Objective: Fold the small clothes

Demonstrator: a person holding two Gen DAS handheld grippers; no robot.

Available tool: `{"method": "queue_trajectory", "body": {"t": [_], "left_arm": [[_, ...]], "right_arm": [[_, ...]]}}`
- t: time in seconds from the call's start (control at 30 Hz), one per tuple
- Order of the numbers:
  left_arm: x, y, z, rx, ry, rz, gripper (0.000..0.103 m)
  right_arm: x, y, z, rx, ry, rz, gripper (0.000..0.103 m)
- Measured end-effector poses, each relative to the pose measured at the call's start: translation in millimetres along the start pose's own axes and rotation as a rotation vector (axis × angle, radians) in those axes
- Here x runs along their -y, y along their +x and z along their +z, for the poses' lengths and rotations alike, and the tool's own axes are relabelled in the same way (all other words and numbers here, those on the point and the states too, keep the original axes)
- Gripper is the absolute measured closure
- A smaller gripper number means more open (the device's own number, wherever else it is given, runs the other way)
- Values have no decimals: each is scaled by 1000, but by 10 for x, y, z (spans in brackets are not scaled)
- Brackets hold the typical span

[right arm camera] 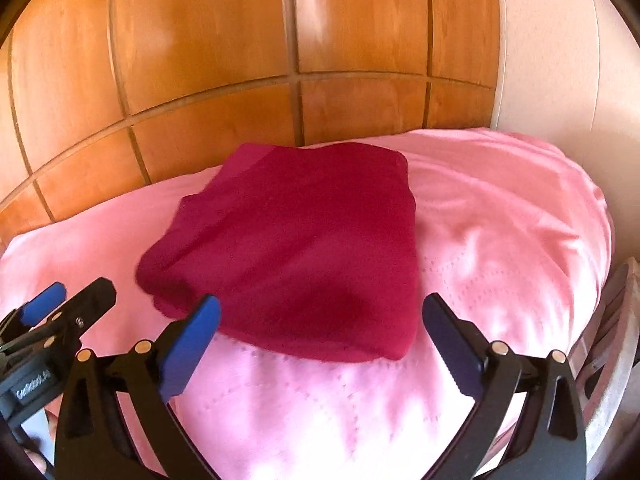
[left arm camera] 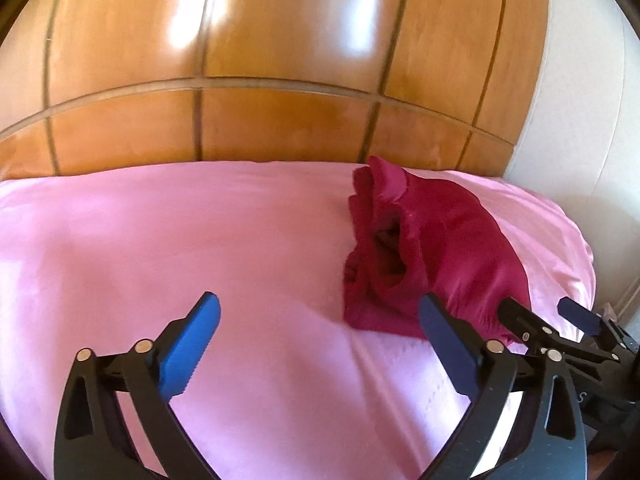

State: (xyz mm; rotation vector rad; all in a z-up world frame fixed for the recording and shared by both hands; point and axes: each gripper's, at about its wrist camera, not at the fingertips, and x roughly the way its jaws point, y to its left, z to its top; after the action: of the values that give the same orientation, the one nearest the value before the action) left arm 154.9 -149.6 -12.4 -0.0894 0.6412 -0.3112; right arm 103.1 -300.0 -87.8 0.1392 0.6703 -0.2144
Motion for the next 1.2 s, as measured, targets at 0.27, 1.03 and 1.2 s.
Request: {"method": "queue_trajectory", "body": {"t": [0.27, 1.03, 1.2], "left_arm": [[-98, -334, -151, 44, 1, 93, 4], [-38, -482, -197, 94, -12, 245, 4], [-46, -474, -197, 89, -21, 242, 4]], "right_arm": [[-183, -193, -140, 41, -45, -41, 2], [-82, -199, -261, 31, 5, -17, 2], [-97, -209, -254, 49, -11, -19, 2]]}}
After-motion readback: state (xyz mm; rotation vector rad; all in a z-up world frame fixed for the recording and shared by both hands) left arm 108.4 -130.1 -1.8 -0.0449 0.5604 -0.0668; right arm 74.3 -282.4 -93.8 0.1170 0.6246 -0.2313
